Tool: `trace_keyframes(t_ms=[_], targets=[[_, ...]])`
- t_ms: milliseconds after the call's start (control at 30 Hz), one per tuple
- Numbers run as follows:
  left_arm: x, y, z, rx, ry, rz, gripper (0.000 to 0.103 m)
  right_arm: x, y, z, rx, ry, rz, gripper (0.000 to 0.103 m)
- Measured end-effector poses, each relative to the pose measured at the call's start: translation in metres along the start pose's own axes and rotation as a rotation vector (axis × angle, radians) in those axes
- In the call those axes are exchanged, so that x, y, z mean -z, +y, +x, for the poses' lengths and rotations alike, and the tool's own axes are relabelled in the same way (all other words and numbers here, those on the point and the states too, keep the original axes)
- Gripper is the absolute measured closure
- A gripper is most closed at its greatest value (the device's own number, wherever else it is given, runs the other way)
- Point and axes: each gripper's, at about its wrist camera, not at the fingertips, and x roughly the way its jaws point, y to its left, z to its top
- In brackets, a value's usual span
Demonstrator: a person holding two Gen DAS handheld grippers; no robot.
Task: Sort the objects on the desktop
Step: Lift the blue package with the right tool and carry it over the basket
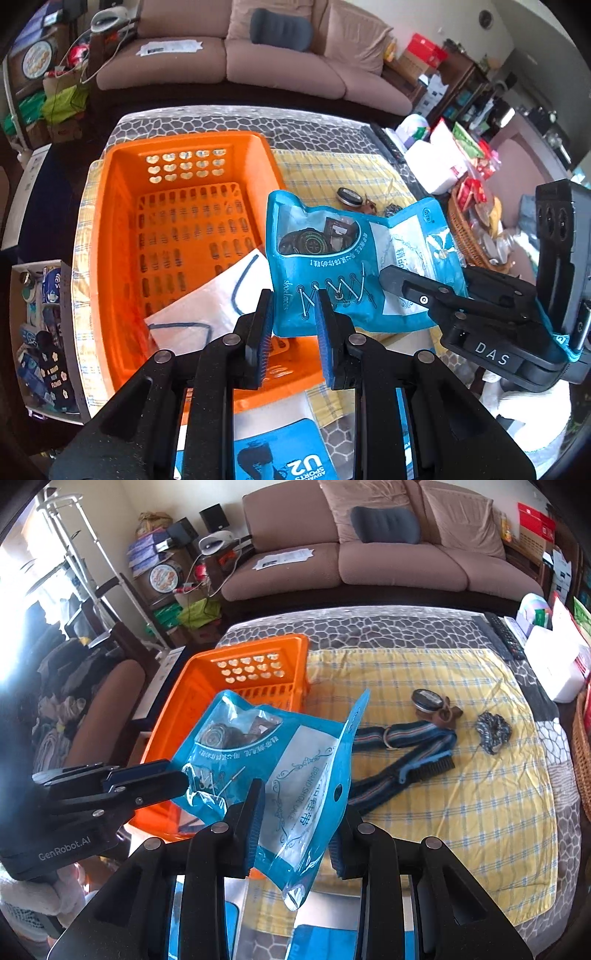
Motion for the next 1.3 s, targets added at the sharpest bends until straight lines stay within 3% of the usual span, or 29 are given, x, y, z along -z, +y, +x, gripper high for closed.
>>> trace_keyframes(t_ms=[300,700,967,1300], targets=[[-0.008,0.059,0.007,-0.025,0.003,-0.069,0.082,-0.027,0.050,0.053,-0.017,0.044,-0.060,0.071],[-0.024,0.110,0.056,-0.071,0.053,-0.099,0.082,-0.055,0.055,0.133,-0.014,0.120,-0.085,0.071],[-0.027,0.117,0.085,-0.187,0.090,-0.031,0.082,-0.060,0.056,0.177,-0.029,0.164,-0.087,0.071],[-0.030,0.119,0.102,-0.241,0.106,0.009,0.082,-0.062,0.054,0.207,-0.015,0.194,-0.085,0.071]])
